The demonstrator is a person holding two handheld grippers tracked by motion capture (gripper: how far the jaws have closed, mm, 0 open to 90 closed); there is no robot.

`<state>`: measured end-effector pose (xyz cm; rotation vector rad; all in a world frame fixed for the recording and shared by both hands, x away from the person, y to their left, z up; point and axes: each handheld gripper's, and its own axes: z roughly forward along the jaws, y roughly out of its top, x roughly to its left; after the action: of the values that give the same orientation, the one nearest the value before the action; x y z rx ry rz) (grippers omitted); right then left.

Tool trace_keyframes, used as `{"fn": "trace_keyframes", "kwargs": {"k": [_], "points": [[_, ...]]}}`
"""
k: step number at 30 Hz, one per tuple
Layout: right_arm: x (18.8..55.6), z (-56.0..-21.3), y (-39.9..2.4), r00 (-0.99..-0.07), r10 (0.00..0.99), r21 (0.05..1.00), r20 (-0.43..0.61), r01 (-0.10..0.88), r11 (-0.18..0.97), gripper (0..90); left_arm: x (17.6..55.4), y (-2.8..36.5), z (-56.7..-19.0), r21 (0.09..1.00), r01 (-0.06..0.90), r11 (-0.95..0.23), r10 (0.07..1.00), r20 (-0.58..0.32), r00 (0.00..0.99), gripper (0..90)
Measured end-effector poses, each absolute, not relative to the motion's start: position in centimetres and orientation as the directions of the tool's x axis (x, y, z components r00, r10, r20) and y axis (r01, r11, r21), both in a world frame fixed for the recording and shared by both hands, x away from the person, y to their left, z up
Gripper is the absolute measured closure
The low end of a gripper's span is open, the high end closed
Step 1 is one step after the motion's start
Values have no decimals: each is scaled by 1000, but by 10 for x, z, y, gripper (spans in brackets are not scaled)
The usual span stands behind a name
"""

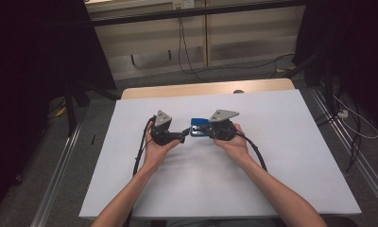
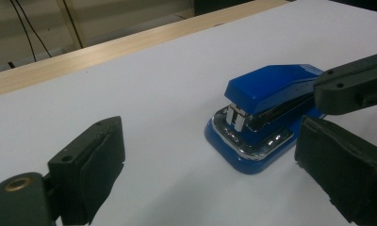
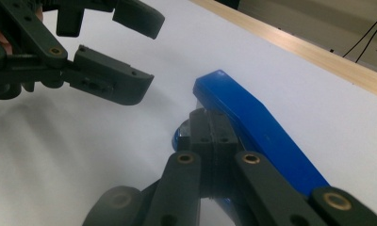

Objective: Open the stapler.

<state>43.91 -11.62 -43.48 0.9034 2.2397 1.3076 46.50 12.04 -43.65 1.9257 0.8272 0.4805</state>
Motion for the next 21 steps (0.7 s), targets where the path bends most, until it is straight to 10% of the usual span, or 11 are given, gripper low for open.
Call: {"fn": "trace_keyframes", "kwargs": {"k": [21], "points": [[448, -444, -120, -712, 702, 849, 10, 377, 370, 900, 482, 115, -438, 879, 387, -279, 748, -53, 661, 353]]}}
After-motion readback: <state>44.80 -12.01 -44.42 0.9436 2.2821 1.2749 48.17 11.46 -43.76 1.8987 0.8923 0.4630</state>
